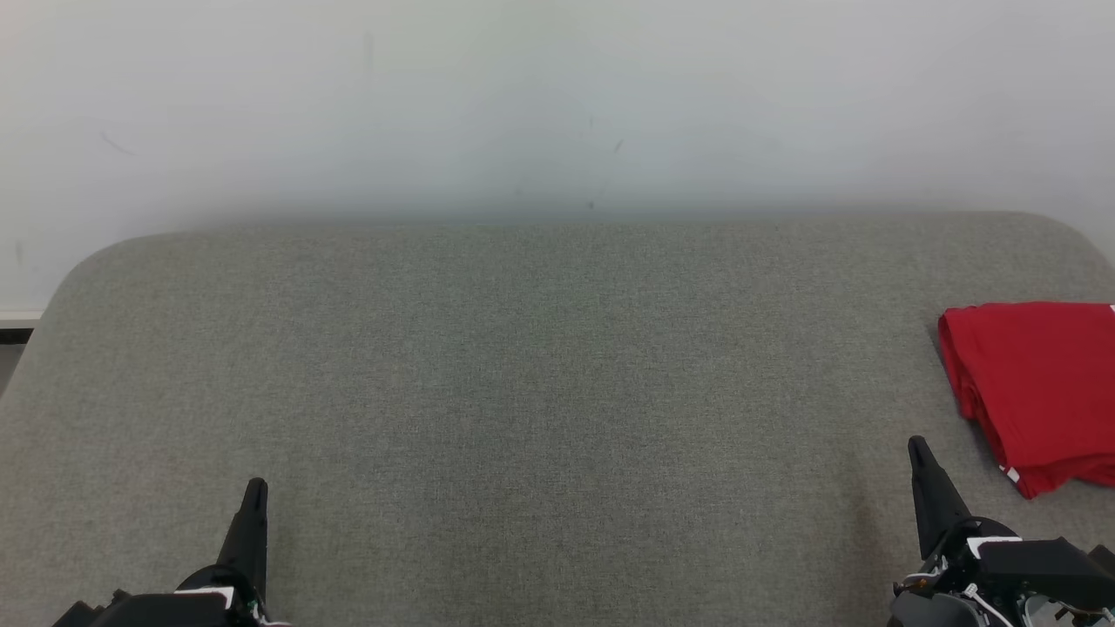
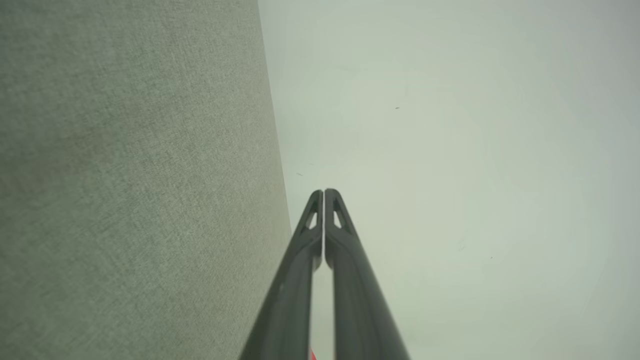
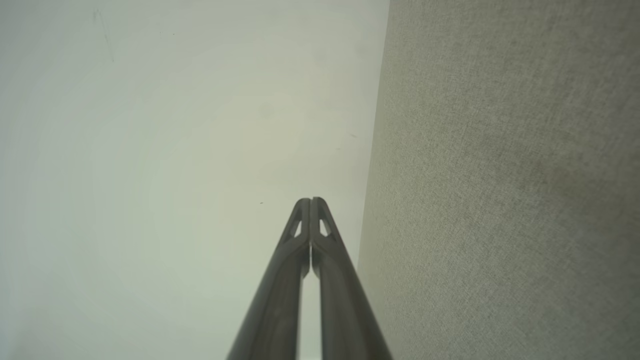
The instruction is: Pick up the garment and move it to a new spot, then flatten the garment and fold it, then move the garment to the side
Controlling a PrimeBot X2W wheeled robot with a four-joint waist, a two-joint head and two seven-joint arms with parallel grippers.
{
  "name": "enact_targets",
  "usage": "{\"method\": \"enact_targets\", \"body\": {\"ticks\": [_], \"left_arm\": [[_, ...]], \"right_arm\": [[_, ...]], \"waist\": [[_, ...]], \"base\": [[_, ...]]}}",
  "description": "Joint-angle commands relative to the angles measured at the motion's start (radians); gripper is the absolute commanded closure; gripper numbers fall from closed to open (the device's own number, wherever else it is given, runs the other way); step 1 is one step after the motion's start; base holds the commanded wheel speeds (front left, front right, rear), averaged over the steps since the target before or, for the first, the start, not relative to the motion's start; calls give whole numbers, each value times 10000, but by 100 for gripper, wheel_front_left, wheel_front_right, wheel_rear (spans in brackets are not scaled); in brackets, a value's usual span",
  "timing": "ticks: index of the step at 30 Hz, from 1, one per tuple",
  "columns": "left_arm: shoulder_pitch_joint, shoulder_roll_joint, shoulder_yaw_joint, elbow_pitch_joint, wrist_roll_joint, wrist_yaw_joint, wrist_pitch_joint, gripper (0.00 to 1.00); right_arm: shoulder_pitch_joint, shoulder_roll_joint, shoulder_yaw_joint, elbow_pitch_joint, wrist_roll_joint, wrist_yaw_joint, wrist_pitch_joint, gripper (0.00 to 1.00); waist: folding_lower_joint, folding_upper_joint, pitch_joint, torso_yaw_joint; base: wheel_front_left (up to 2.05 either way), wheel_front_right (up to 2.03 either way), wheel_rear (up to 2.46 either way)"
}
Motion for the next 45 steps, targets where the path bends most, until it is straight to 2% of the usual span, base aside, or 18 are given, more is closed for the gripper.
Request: {"method": "enact_targets", "body": {"ticks": [1, 45], "left_arm": [[-123, 41, 31, 20, -87, -10, 33, 100], [-106, 38, 28, 13, -74, -10, 22, 100]], "right_arm": [[-83, 27, -28, -24, 65, 7, 33, 100], [-69, 23, -18, -22, 55, 7, 26, 100]], "waist": [[0, 0, 1, 1], [0, 0, 1, 1]], "base": [[0, 0, 0], [0, 0, 0]]}}
